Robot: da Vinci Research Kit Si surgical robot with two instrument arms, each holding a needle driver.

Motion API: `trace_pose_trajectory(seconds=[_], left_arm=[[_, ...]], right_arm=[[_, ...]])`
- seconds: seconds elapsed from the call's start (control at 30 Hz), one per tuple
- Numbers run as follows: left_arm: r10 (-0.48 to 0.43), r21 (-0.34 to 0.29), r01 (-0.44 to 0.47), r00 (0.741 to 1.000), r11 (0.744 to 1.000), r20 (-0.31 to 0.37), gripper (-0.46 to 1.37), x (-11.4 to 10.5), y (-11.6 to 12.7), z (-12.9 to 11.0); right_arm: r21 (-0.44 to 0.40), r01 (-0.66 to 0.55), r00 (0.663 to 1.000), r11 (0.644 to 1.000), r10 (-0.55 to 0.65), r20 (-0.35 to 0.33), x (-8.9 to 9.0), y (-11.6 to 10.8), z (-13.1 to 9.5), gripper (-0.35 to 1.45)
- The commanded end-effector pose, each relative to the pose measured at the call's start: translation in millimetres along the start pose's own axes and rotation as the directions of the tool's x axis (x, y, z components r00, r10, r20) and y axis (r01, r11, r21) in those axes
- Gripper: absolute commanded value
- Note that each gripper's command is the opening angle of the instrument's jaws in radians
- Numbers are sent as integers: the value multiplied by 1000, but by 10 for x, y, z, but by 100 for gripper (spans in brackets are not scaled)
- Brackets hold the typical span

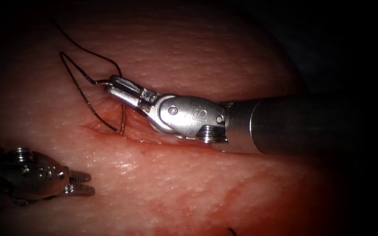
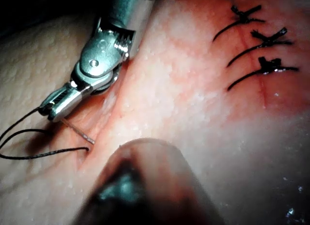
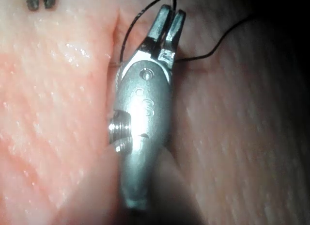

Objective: Wound Closure
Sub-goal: Throw the needle through the skin beneth the cut with the right driver

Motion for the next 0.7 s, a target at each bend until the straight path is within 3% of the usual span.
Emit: trace_pose_trajectory(seconds=[0.03,0.4,0.7], left_arm=[[1,-2,-1,1000,1000,0,-8,-1,0,1],[2,-14,-2,1000,1000,8,-10,-20,-2,15],[-2,-15,2,1000,1000,5,-10,-26,-3,18]], right_arm=[[-4,0,1000,1000,0,1,1,1,1,-35],[-28,-5,1000,1000,5,-1,6,17,8,-35],[-27,-23,1000,999,23,-3,7,16,17,-35]])
